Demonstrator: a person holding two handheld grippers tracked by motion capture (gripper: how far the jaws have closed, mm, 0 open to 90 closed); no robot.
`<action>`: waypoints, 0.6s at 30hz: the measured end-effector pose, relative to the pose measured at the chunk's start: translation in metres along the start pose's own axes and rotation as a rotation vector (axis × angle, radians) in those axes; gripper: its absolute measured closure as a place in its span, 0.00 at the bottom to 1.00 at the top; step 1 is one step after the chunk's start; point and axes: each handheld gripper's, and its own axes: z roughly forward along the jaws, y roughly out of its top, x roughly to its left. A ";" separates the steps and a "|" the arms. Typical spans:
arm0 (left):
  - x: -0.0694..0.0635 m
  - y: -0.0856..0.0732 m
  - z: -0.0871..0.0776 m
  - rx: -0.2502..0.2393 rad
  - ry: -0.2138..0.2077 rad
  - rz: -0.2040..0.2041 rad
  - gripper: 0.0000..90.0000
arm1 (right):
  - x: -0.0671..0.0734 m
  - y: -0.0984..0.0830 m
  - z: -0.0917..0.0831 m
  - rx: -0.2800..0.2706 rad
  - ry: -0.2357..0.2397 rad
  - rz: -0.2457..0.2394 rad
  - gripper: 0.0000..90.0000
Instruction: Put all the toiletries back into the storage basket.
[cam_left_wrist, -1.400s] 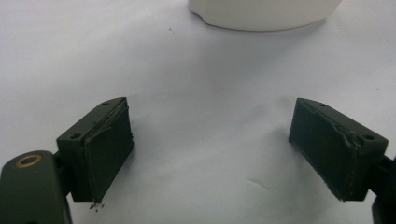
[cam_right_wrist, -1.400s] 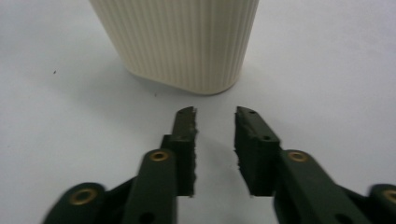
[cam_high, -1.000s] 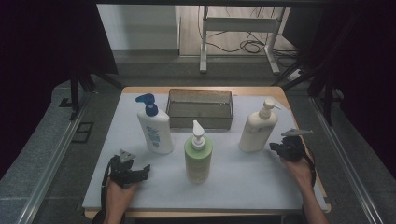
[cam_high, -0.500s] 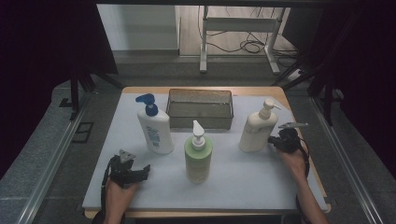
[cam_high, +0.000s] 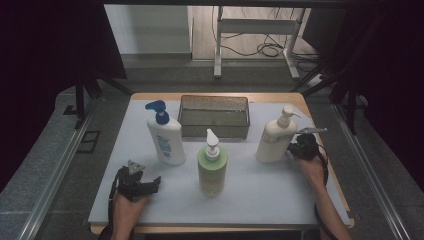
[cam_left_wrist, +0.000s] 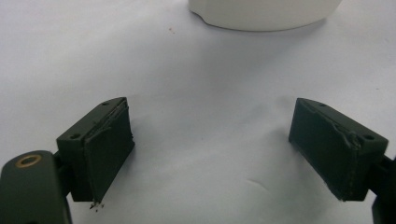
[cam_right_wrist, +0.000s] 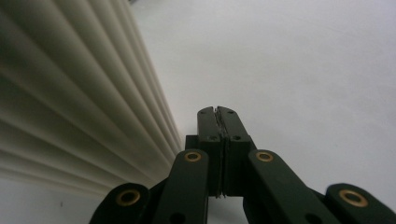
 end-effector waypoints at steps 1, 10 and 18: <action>0.000 0.000 0.000 0.000 0.000 -0.001 0.14 | 0.001 0.000 0.000 0.001 0.003 -0.005 0.99; 0.000 0.000 0.000 0.000 0.000 0.000 0.14 | 0.003 -0.002 -0.001 -0.001 0.010 -0.012 1.00; 0.000 0.000 0.000 0.000 0.001 0.000 0.14 | 0.006 -0.007 -0.005 -0.005 0.046 -0.021 1.00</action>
